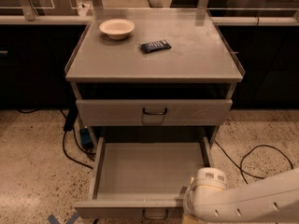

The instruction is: Close middle drawer

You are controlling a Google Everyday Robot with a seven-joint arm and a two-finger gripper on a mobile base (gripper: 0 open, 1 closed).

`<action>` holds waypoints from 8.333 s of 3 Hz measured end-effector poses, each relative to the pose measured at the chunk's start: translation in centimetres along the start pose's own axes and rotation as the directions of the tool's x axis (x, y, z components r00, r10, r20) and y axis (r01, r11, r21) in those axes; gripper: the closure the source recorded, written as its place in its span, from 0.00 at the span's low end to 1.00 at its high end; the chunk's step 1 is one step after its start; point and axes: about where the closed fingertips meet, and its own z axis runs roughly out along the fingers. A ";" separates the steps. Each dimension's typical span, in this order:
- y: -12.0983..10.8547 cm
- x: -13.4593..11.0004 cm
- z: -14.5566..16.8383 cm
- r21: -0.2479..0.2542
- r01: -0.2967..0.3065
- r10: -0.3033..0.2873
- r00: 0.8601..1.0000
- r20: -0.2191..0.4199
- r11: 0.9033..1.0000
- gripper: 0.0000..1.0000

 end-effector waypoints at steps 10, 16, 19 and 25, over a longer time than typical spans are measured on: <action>-1.5 -3.2 5.3 0.137 0.103 -0.096 0.994 -0.058 0.985 0.00; -7.1 -6.6 6.8 0.325 0.187 -0.174 0.982 -0.070 0.927 0.00; -11.3 -7.1 5.0 0.503 0.249 -0.209 0.968 -0.136 0.827 0.00; -16.7 -4.7 1.2 0.391 0.359 -0.268 0.925 -0.270 0.847 0.00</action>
Offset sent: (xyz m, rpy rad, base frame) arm 0.0234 0.0470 -0.1192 0.1004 0.1921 0.1425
